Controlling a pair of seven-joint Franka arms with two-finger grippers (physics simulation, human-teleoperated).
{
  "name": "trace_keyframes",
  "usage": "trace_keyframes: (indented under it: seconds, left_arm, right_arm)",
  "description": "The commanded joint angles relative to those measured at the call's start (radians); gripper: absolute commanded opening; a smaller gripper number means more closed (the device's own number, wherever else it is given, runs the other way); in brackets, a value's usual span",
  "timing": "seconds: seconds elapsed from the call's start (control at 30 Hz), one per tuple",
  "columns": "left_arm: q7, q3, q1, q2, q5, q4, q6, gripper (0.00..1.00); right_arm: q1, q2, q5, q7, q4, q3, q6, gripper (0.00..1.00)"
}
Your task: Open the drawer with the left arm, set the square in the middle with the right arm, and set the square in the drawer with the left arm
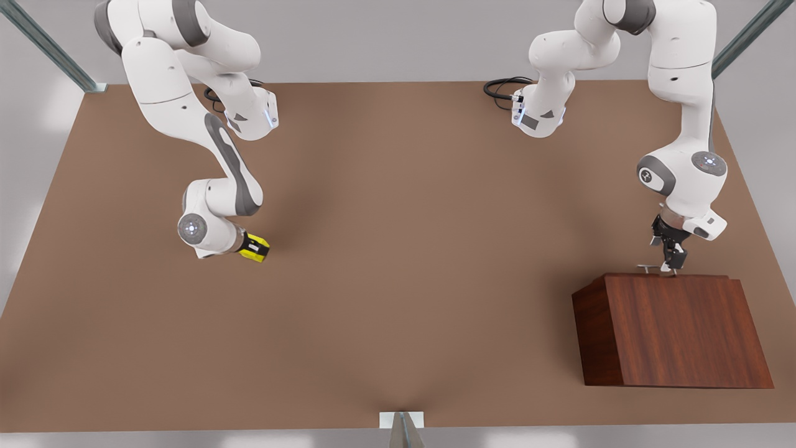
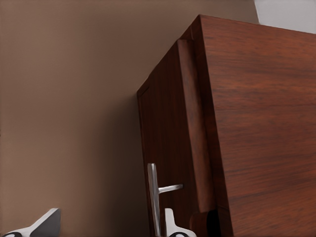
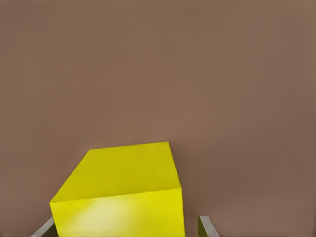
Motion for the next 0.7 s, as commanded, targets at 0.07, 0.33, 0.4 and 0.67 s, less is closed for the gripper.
trace_keyframes:
  seconds: [0.07,0.33,0.4,0.67]
  left_arm:
    - [0.0,-0.001,-0.001,-0.003,0.0,-0.002,-0.019,1.0]
    - [0.011,0.002,0.021,-0.03,0.002,-0.017,-0.092,1.0]
    - [0.011,0.009,0.021,-0.042,0.002,-0.028,-0.113,1.0]
    - [0.015,0.03,0.021,-0.081,0.009,-0.034,-0.179,1.0]
  right_arm:
    - [-0.002,-0.002,0.0,0.0,0.001,0.0,-0.005,0.92]
    - [0.0,0.024,0.0,0.0,0.014,0.0,0.009,0.78]
    - [0.0,0.03,-0.002,0.0,0.02,0.0,0.009,0.78]
    - [-0.005,0.036,-0.023,0.0,0.029,0.0,0.009,0.71]
